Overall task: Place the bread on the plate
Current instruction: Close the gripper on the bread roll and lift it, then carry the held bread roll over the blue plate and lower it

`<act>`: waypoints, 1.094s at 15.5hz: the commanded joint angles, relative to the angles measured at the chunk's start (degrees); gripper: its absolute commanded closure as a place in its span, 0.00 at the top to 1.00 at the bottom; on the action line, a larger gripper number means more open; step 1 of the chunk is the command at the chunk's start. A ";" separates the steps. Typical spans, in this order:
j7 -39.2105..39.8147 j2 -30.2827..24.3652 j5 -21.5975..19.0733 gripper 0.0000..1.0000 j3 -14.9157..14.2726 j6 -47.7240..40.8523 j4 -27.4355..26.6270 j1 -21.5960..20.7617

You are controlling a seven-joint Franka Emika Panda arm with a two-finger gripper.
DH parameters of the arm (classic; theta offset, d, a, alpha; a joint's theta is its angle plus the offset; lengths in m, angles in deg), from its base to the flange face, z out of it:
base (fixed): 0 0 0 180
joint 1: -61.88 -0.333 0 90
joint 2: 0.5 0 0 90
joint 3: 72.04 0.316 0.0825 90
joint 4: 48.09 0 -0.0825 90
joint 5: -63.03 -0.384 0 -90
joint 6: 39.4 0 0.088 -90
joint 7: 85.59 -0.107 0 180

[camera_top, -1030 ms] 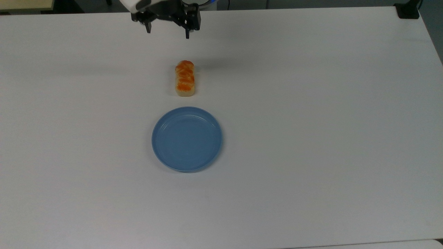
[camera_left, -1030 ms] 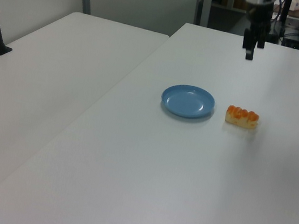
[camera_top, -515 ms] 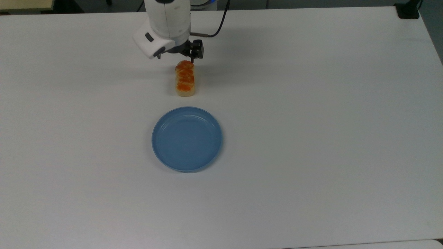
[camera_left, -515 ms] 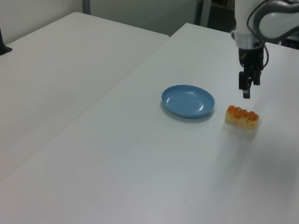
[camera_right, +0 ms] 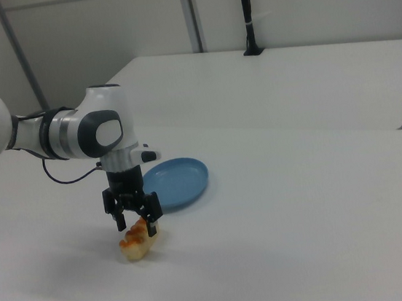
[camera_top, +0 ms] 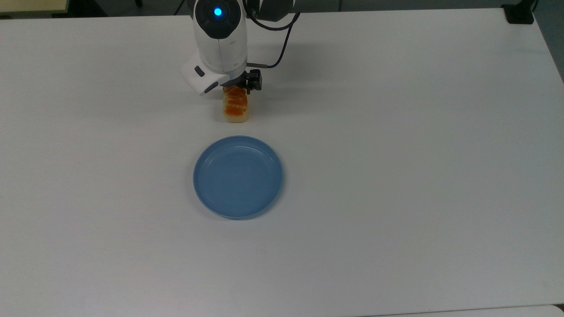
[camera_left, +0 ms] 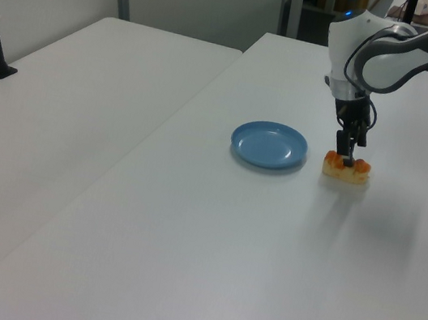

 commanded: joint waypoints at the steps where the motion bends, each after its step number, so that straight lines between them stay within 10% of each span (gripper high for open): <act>1: 0.34 1.13 0.21 1.00 0.31 4.25 -1.32 -0.42; 8: 0.34 2.71 0.12 1.00 1.89 5.93 -1.23 -0.42; 12: 0.25 2.71 0.12 0.41 2.51 5.84 -1.14 -0.33; 17: 0.95 2.18 0.38 0.27 2.33 -0.55 4.80 0.28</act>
